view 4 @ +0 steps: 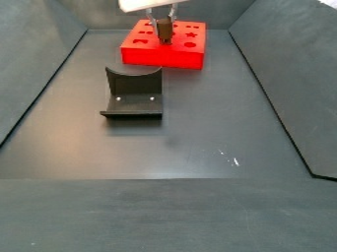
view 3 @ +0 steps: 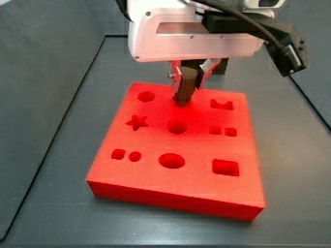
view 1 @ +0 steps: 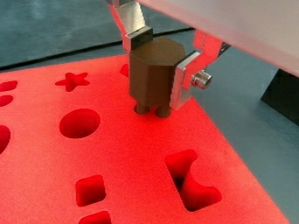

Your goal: Insert the 3 prong object.

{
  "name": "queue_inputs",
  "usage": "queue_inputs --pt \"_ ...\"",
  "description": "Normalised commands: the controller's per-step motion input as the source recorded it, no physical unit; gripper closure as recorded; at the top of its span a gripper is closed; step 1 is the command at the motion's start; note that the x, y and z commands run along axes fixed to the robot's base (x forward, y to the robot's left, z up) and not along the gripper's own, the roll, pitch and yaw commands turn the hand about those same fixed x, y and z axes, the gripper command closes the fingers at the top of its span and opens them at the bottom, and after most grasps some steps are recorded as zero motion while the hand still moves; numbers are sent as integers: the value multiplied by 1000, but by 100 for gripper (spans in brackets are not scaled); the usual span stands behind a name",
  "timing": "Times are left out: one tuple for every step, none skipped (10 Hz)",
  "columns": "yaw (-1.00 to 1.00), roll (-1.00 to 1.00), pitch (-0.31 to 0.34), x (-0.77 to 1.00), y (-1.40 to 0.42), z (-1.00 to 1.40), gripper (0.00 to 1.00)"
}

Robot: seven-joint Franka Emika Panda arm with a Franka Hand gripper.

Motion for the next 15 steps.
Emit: queue_inputs --pt "0 0 0 77 0 -1000 100" --pt "0 0 13 0 0 -1000 100" --pt "0 0 51 0 0 -1000 100" --pt "0 67 109 0 0 -900 100" --pt "0 56 90 0 0 -520 100" --pt "0 -6 136 0 0 -200 100" --pt "0 -17 217 -89 0 -534 100" --pt "-106 0 306 -140 0 -540 100" --pt "-211 0 363 -177 49 -423 100" --pt "-340 0 426 -234 120 -323 100" --pt "-383 0 443 -254 134 -300 100" --pt "-363 0 443 -240 100 -297 100" --pt "-157 0 343 -94 0 -491 100" --pt "0 -11 69 0 0 0 100" --pt "0 -7 0 0 0 0 100"
